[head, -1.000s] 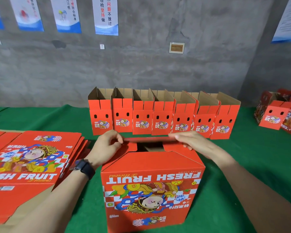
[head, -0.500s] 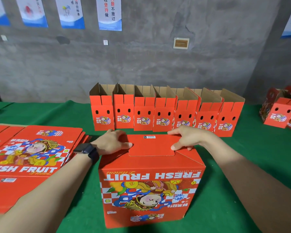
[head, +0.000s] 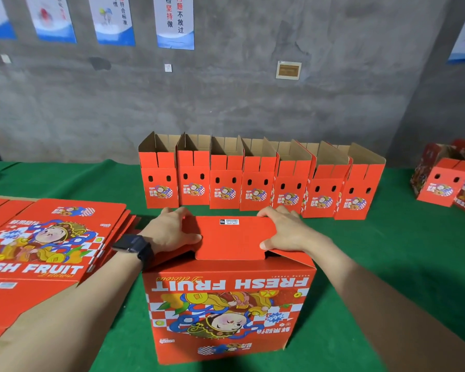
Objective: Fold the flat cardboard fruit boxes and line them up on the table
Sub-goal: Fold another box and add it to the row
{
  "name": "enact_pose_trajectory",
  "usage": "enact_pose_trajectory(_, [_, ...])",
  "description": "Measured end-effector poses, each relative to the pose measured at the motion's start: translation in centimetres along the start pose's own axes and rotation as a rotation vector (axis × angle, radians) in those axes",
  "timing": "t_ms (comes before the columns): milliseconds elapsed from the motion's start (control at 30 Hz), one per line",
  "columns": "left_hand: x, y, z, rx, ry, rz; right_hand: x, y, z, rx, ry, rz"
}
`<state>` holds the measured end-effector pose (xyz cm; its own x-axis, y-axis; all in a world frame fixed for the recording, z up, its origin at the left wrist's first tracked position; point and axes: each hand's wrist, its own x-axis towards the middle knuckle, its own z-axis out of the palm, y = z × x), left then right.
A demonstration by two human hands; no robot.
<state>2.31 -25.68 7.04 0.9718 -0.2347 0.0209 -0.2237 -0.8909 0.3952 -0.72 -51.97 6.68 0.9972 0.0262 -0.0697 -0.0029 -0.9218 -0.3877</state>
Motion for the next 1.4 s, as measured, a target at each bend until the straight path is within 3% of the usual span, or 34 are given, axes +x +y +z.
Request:
enact_pose_trajectory(367, [-0.2, 0.0, 0.2, -0.007, 0.005, -0.013, -0.4, 0.3, 0.6, -0.004, 0.059, -0.008])
enact_pose_trajectory(500, [0.1, -0.5, 0.1, -0.109, -0.034, -0.033, -0.4, 1.0, 0.2, 0.241, 0.027, -0.017])
enact_pose_trajectory(633, [0.6, -1.0, 0.4, -0.211, 0.034, -0.069, 0.0, 1.3, 0.2, 0.522, 0.092, -0.005])
enact_pose_trajectory(733, [0.8, -1.8, 0.3, -0.283, 0.066, -0.206, 0.2, 1.9, 0.2, 0.797, 0.158, 0.160])
enact_pose_trajectory(867, [0.9, -2.7, 0.3, -0.266, 0.036, -0.273, -0.4, 3.1, 0.4, 0.770, -0.062, 0.412])
enact_pose_trajectory(1000, [1.2, -2.4, 0.2, -0.162, 0.003, -0.257, -0.6, 3.7, 0.1, 0.784, -0.215, 0.429])
enact_pose_trajectory(1133, [1.1, -2.5, -0.5, -0.171, 0.099, -0.230, -0.8, 2.9, -0.7, 0.824, -0.187, 0.372])
enact_pose_trajectory(1300, [2.0, -2.2, -2.9, -0.159, 0.378, -0.187, -0.1, 2.0, -3.1, 0.982, -0.065, 0.294])
enact_pose_trajectory(1400, [2.7, -2.8, -3.5, -0.363, 0.467, -0.181, 0.2, 1.7, -3.4, 1.134, 0.075, 0.285])
